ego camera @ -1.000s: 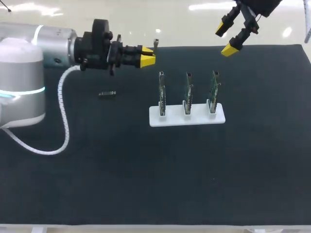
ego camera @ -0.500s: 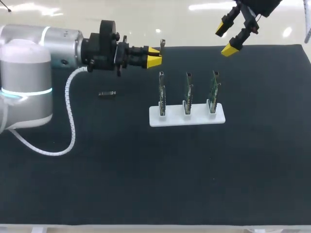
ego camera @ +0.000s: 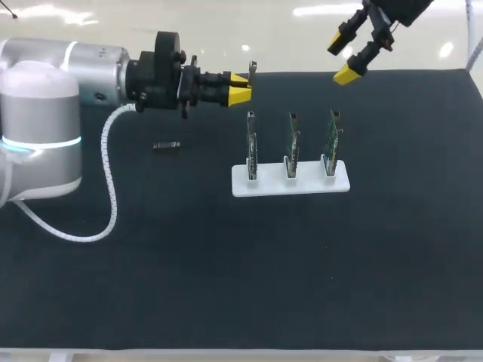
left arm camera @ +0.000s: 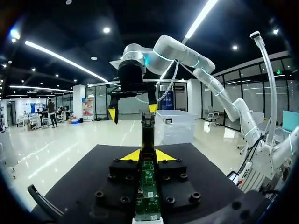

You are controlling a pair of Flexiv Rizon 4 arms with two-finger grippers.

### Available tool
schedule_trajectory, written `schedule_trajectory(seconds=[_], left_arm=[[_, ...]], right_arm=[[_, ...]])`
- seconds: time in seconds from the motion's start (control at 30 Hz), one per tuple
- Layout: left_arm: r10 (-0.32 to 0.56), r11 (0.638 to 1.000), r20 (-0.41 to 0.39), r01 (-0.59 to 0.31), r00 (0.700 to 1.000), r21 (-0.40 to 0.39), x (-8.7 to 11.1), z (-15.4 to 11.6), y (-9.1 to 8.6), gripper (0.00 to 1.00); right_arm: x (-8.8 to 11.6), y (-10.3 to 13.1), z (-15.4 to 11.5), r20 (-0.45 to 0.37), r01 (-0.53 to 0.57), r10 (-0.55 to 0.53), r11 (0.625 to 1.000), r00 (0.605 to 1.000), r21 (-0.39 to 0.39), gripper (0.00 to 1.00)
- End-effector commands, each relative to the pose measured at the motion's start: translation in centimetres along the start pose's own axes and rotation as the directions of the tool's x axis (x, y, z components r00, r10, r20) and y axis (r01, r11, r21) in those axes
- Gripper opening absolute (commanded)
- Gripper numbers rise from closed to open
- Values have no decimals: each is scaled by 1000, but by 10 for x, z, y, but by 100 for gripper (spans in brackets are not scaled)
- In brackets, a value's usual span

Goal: Pick up the optical module with the left hand, and insert it into the network port with the right hand.

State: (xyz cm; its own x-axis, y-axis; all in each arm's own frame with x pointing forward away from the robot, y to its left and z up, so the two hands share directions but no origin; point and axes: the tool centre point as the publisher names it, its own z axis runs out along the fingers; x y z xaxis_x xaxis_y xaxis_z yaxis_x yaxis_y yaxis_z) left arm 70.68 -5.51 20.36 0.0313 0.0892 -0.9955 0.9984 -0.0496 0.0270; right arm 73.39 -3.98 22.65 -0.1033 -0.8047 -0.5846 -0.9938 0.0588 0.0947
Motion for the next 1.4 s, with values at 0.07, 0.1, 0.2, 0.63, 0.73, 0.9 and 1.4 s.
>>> schedule_trajectory(seconds=[0.07,0.1,0.2,0.63,0.73,0.9,1.4], left_arm=[[2,1000,2,-2,1000,-5,1,0,-1,0],[2,1000,2,-2,1000,-5,1,0,-1,0],[2,1000,2,-2,1000,-5,1,0,-1,0],[2,1000,2,-2,1000,-5,1,0,-1,0],[2,1000,2,-2,1000,-5,1,0,-1,0],[2,1000,2,-2,1000,-5,1,0,-1,0],[2,1000,2,-2,1000,-5,1,0,-1,0]], right_arm=[[-9,7,9,48,-34,33,999,998,33,100],[-13,9,10,55,-41,39,999,998,33,100],[-29,13,11,37,-55,53,997,998,61,100],[-81,33,25,38,-108,105,989,994,100,100],[-88,34,30,49,-122,117,987,992,107,100],[-97,35,38,58,-126,120,986,991,108,100],[-113,35,50,51,-97,93,992,994,78,99]])
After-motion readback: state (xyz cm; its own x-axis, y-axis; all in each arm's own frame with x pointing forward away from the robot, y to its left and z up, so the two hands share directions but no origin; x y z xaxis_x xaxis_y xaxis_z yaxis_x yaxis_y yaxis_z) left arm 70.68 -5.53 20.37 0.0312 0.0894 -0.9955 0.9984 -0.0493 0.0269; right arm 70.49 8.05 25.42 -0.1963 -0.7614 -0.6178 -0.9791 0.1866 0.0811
